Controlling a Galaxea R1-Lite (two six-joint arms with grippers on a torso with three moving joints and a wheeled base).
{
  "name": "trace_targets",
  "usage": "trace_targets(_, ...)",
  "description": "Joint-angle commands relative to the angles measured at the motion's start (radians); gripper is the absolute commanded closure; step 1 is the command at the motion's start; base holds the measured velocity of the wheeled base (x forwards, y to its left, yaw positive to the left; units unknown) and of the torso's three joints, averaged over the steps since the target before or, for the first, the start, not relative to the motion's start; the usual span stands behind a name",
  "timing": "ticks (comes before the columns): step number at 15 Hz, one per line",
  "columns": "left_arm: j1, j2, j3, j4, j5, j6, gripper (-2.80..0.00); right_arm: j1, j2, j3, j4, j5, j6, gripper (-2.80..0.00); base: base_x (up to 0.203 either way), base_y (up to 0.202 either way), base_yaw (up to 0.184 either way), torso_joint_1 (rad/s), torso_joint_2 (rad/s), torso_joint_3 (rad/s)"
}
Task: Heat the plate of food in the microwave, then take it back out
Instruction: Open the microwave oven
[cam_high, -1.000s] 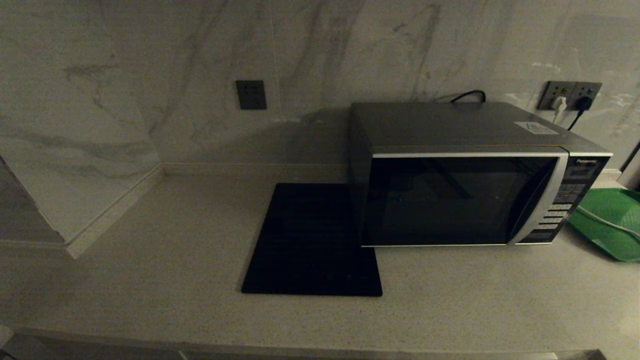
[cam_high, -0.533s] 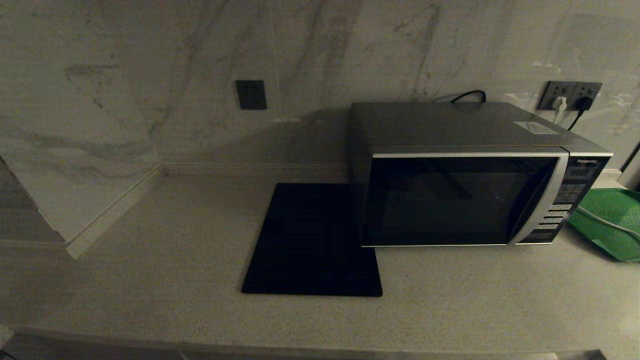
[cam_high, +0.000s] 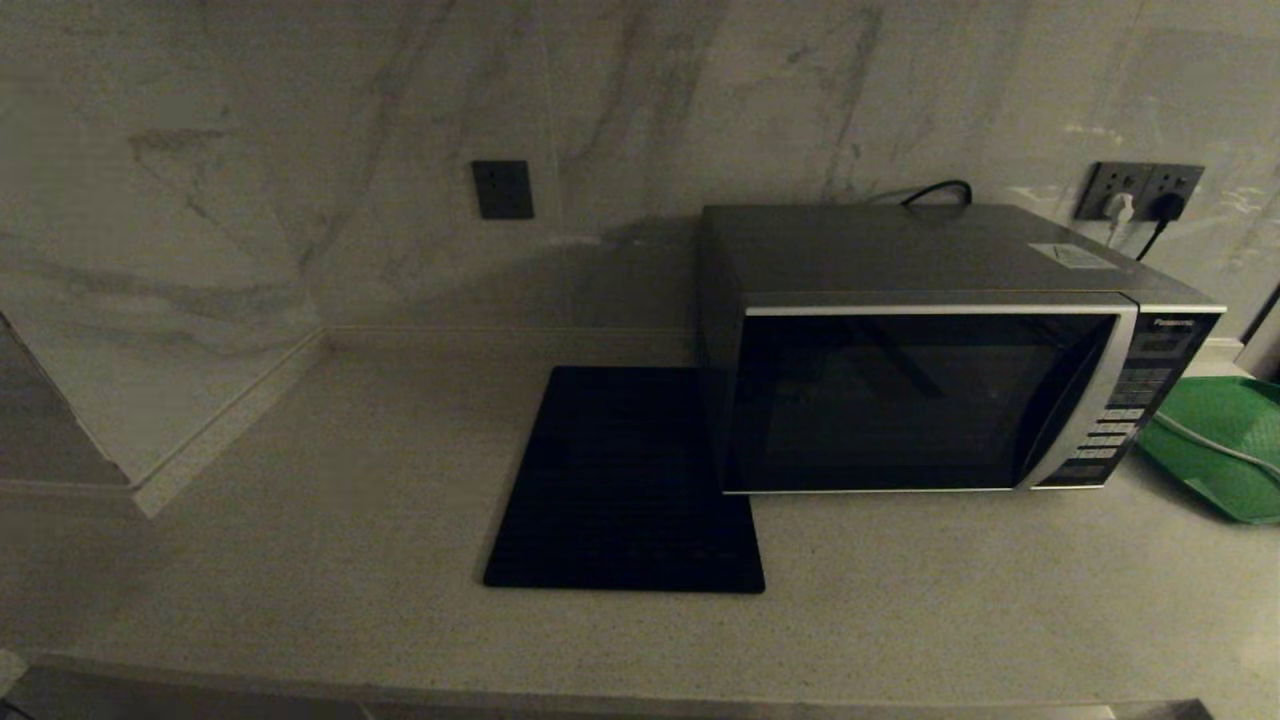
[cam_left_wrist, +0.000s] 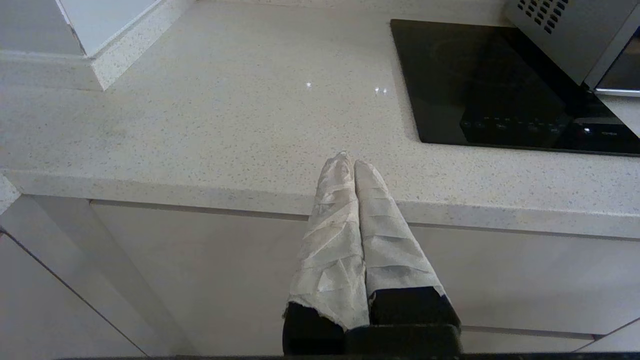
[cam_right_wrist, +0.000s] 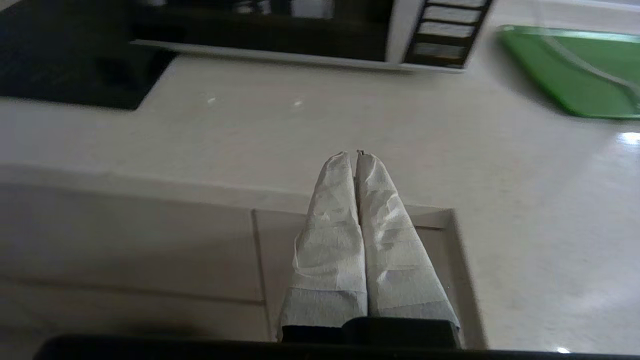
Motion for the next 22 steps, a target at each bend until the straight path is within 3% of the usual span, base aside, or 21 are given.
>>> trace_targets(1, 0.000, 0.000, 0.000, 0.000, 0.000, -0.001, 0.00, 0.000, 0.001, 0.004, 0.016, 0.013, 0.000, 0.00, 0.000, 0.000, 0.000, 0.000, 0.00, 0.000)
trace_targets(12, 0.000, 0.000, 0.000, 0.000, 0.000, -0.001, 0.00, 0.000, 0.001, 0.004, 0.044, -0.018, 0.116, 0.00, 0.000, 0.000, 0.000, 0.000, 0.00, 0.000)
trace_targets(22, 0.000, 0.000, 0.000, 0.000, 0.000, -0.001, 0.00, 0.000, 0.001, 0.004, 0.045, -0.019, 0.116, 0.00, 0.000, 0.000, 0.000, 0.000, 0.00, 0.000)
